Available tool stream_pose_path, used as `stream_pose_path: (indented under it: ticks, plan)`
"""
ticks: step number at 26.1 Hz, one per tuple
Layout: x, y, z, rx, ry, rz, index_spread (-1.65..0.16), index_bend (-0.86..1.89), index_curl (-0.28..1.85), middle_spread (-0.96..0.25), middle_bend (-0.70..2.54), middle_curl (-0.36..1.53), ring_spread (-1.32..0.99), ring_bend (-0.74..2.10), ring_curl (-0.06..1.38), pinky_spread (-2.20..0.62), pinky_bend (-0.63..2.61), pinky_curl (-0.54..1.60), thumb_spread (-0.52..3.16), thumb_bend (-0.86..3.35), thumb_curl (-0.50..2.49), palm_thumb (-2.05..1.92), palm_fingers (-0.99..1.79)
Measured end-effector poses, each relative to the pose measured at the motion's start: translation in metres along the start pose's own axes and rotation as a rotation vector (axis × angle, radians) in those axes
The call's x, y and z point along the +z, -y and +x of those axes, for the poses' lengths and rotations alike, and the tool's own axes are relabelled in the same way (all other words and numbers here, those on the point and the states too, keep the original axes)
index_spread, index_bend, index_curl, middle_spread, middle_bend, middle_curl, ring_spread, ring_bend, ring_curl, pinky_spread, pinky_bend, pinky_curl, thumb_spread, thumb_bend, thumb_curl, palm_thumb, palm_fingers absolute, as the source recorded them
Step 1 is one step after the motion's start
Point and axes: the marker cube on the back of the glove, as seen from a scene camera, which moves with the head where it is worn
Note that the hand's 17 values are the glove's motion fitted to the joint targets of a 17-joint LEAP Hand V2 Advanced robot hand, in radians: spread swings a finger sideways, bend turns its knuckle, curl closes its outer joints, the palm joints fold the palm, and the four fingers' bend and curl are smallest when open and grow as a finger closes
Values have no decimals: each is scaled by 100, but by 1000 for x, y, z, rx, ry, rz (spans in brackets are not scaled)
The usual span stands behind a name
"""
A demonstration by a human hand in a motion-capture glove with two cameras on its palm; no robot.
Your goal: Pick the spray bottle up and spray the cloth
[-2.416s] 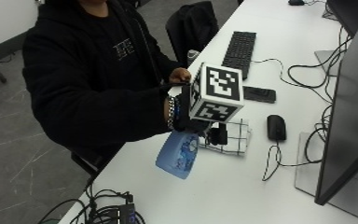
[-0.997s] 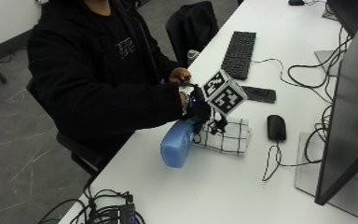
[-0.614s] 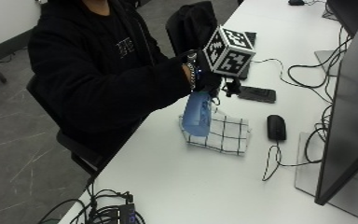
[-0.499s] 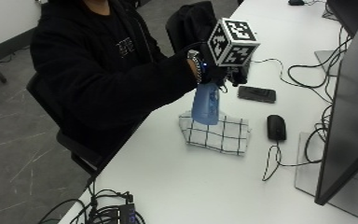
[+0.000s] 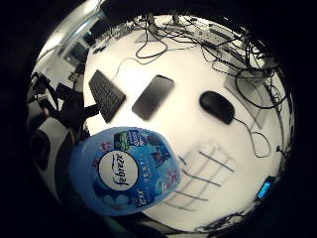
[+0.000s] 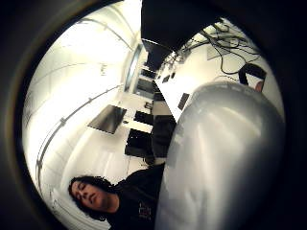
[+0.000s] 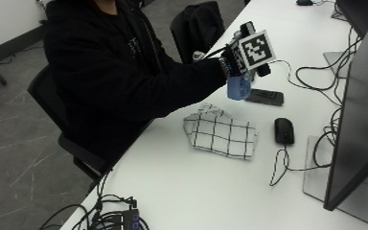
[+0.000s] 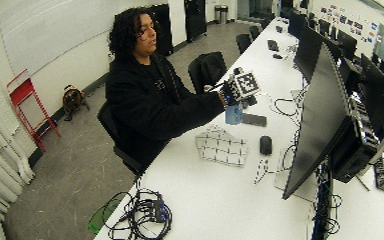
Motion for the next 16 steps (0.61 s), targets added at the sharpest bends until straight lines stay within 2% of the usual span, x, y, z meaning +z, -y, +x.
stream_pose_path:
  ticks: [9,16]
  plan:
    - [56,-4,22,-6,245,99,-29,21,58,-21,65,54,-22,76,49,-32,47,41,30,-3,81,97,138]
    - [65,-17,42,0,329,87,-29,20,59,-21,65,55,-22,76,49,-32,47,41,30,-3,81,97,137]
